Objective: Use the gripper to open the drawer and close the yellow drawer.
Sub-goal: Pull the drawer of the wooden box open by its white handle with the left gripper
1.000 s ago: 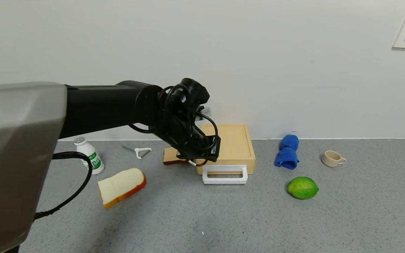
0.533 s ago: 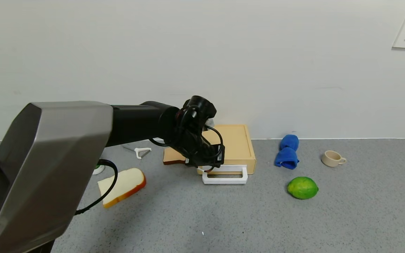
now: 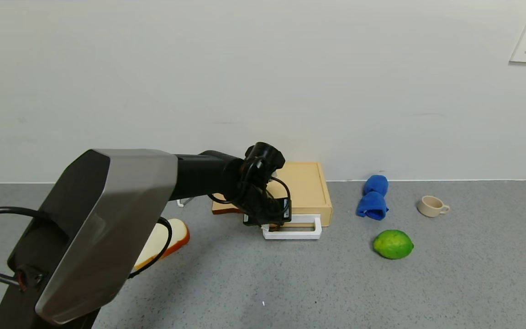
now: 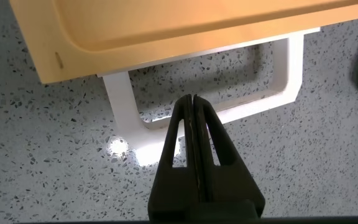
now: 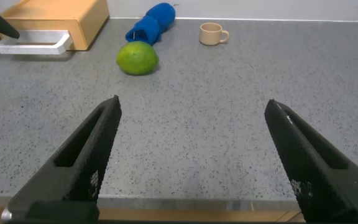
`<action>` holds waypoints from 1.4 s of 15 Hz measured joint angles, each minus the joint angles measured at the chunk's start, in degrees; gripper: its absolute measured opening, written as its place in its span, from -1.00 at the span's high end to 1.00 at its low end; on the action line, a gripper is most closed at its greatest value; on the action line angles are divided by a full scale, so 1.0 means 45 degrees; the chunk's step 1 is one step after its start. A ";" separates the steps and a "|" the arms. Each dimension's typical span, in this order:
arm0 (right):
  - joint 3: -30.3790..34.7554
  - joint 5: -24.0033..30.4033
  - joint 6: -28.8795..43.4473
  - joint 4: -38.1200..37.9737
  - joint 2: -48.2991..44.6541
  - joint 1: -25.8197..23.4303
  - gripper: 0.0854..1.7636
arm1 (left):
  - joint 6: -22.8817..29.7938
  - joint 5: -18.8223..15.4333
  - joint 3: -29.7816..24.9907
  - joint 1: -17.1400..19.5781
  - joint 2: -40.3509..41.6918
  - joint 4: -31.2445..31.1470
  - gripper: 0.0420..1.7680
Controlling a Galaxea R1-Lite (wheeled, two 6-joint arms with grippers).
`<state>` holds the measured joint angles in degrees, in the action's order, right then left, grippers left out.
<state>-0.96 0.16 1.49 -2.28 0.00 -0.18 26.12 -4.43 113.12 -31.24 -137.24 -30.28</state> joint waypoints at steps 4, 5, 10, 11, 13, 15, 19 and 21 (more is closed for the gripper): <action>0.0000 -0.0005 0.0000 0.0005 0.0000 0.0000 -0.92 | 0.0005 0.0371 0.0000 0.0011 -0.0190 0.0103 0.92; 0.0000 0.0000 0.0000 0.0000 0.0000 0.0000 -0.92 | 0.0014 0.0463 0.0000 0.0011 -0.0225 0.0152 0.92; 0.0000 0.0000 0.0000 0.0005 0.0000 0.0000 -0.92 | 0.0005 0.0536 -0.0005 0.0011 -0.0417 0.0163 0.92; 0.0000 0.0000 0.0000 0.0005 0.0000 0.0000 -0.92 | 0.0019 0.0531 -0.0016 0.0011 -0.0433 0.0152 0.92; 0.0000 0.0000 0.0000 0.0000 0.0000 0.0000 -0.92 | 0.0062 0.0515 -0.0073 -0.0022 -0.0414 0.0035 0.92; 0.0000 -0.0005 0.0000 -0.0005 0.0000 0.0000 -0.92 | 0.0293 0.0447 -0.0092 -0.0051 -0.0390 -0.0019 0.92; 0.0000 0.0000 0.0000 0.0000 0.0000 0.0000 -0.92 | 0.0374 0.0293 -0.0108 -0.0100 -0.0317 -0.0577 0.92; 0.0000 0.0000 0.0000 0.0000 0.0000 0.0000 -0.92 | 0.0368 0.0282 -0.0068 -0.0135 -0.0298 -0.0845 0.92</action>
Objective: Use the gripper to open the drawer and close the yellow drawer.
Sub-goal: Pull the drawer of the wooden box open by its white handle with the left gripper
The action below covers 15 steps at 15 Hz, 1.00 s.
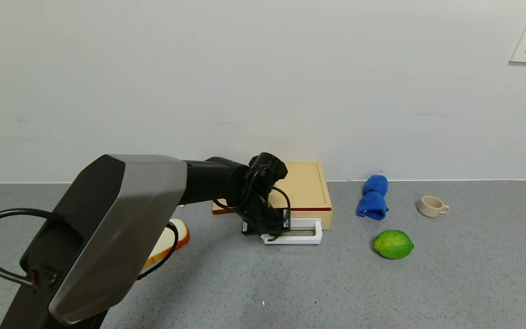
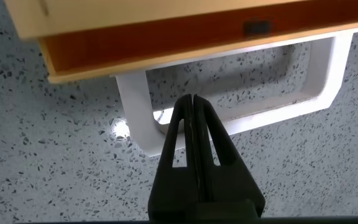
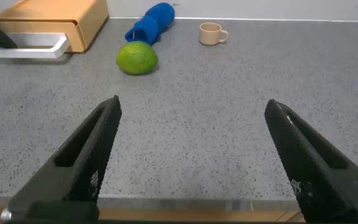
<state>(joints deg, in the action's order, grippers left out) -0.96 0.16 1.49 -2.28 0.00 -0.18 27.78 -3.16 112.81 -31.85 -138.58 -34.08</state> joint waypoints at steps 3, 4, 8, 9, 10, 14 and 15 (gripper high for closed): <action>0.0000 0.0000 -0.0003 0.0000 0.0000 0.0000 -0.92 | 0.0000 -0.0008 0.0024 -0.0076 0.0054 -0.0466 0.92; 0.0000 -0.0005 -0.0003 0.0000 0.0000 0.0000 -0.92 | 0.0011 -0.0019 0.0024 -0.0081 0.0089 -0.0588 0.93; 0.0000 -0.0005 -0.0003 0.0005 0.0000 0.0000 -0.92 | 0.0477 -0.0116 -0.0103 -0.0190 0.0214 -0.1032 0.92; 0.0000 0.0000 0.0000 0.0005 0.0000 0.0000 -0.92 | 0.0507 -0.0233 -0.0116 -0.0238 0.0249 -0.1338 0.92; 0.0000 0.0000 0.0000 0.0000 0.0000 0.0000 -0.92 | 0.0545 -0.0265 -0.0171 -0.0306 0.0282 -0.1460 0.92; 0.0000 -0.0005 0.0000 0.0000 0.0000 0.0000 -0.92 | 0.0905 -0.0211 -0.0813 -0.0558 0.0488 -0.1368 0.92; 0.0000 0.0000 0.0000 0.0000 0.0000 0.0000 -0.92 | 0.0973 -0.0209 -0.0910 -0.0596 0.0526 -0.1379 0.92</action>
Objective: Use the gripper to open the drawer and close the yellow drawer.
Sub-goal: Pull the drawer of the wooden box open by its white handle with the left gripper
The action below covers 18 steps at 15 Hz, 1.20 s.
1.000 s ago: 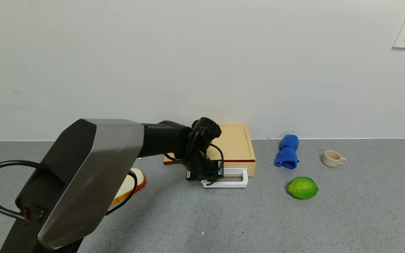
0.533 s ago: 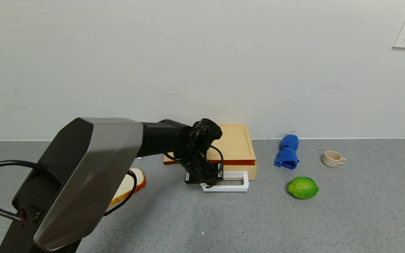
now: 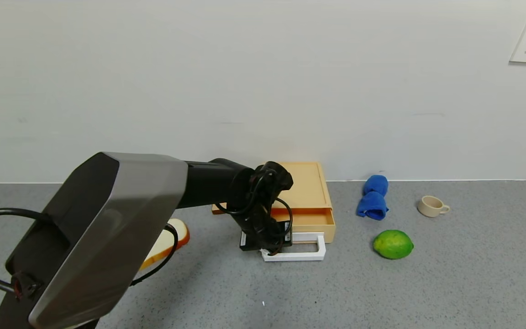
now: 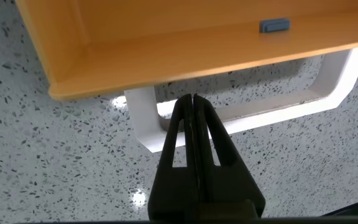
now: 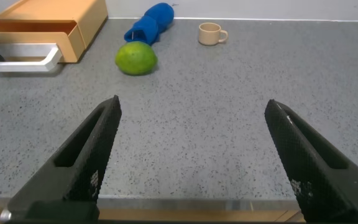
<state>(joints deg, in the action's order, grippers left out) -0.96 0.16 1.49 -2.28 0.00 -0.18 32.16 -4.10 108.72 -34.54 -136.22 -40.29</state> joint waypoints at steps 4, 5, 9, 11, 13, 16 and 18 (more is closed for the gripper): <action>0.0000 -0.0005 0.0000 0.0005 0.0000 0.0000 -0.92 | 0.0382 -0.0019 -0.0534 -0.0225 0.0238 -0.0051 0.92; 0.0000 0.0000 0.0000 0.0005 0.0000 0.0000 -0.92 | 0.0490 -0.0019 -0.0750 -0.0322 0.0344 -0.0051 0.92; 0.0000 0.0000 -0.0003 0.0005 0.0000 0.0000 -0.92 | 0.0864 0.0016 -0.1932 -0.0802 0.0943 0.0000 0.92; 0.0000 0.0000 0.0000 0.0005 0.0000 0.0000 -0.92 | 0.1024 -0.0008 -0.2465 -0.1002 0.1281 0.0065 0.93; 0.0000 -0.0005 0.0000 0.0000 0.0000 0.0000 -0.92 | 0.1122 0.0005 -0.2912 -0.1078 0.1525 0.0379 0.93; 0.0000 -0.0005 0.0000 0.0005 0.0000 0.0000 -0.92 | 0.1403 0.0035 -0.3346 -0.1211 0.1704 0.0490 0.93; 0.0000 0.0000 -0.0003 0.0005 0.0000 0.0000 -0.92 | 0.1485 0.0043 -0.3633 -0.1284 0.1802 0.0612 0.92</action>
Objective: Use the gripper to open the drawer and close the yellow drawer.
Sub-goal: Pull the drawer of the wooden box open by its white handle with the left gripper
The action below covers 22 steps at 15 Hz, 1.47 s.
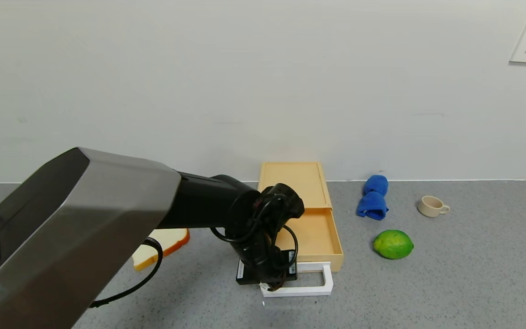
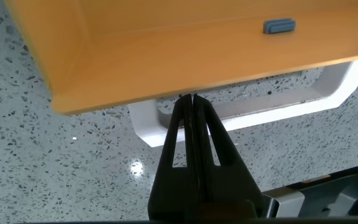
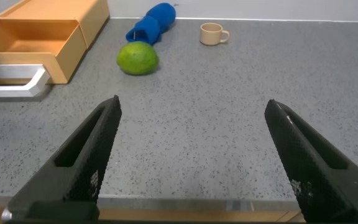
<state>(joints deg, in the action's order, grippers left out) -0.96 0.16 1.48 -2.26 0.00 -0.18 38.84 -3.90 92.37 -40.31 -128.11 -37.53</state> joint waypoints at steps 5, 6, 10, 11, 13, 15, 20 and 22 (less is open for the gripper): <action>0.0000 -0.0005 0.0003 0.0005 0.0000 0.0000 -0.92 | 0.0011 -0.0014 -0.0612 -0.0033 0.0374 0.0024 0.93; 0.0000 0.0000 0.0003 -0.0005 0.0000 0.0000 -0.92 | 0.0011 -0.0008 -0.0756 -0.0038 0.0439 0.0030 0.93; 0.0000 0.0000 0.0000 -0.0005 0.0000 0.0000 -0.92 | 0.0141 0.0024 -0.1417 -0.0087 0.0647 0.0320 0.92; 0.0000 -0.0005 0.0000 -0.0005 0.0000 0.0000 -0.92 | 0.0255 0.0024 -0.1485 -0.0119 0.0704 0.0355 0.93; 0.0000 0.0005 0.0000 -0.0005 0.0000 0.0000 -0.92 | 0.0423 0.0011 -0.1520 -0.0284 0.0791 0.0244 0.93; 0.0000 0.0000 0.0003 -0.0011 0.0000 0.0000 -0.92 | 0.0563 0.0022 -0.1509 -0.0377 0.0889 0.0219 0.93; 0.0000 -0.0005 0.0000 -0.0005 0.0000 0.0000 -0.92 | 0.0775 0.0098 -0.1558 -0.0534 0.1390 -0.0073 0.93; 0.0000 0.0000 0.0003 -0.0005 0.0000 0.0000 -0.92 | 0.0813 0.0206 -0.1558 -0.0615 0.2010 -0.0331 0.93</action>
<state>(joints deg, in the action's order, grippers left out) -0.96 0.16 1.49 -2.28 0.00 -0.18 42.50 -2.97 85.36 -43.08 -119.07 -39.02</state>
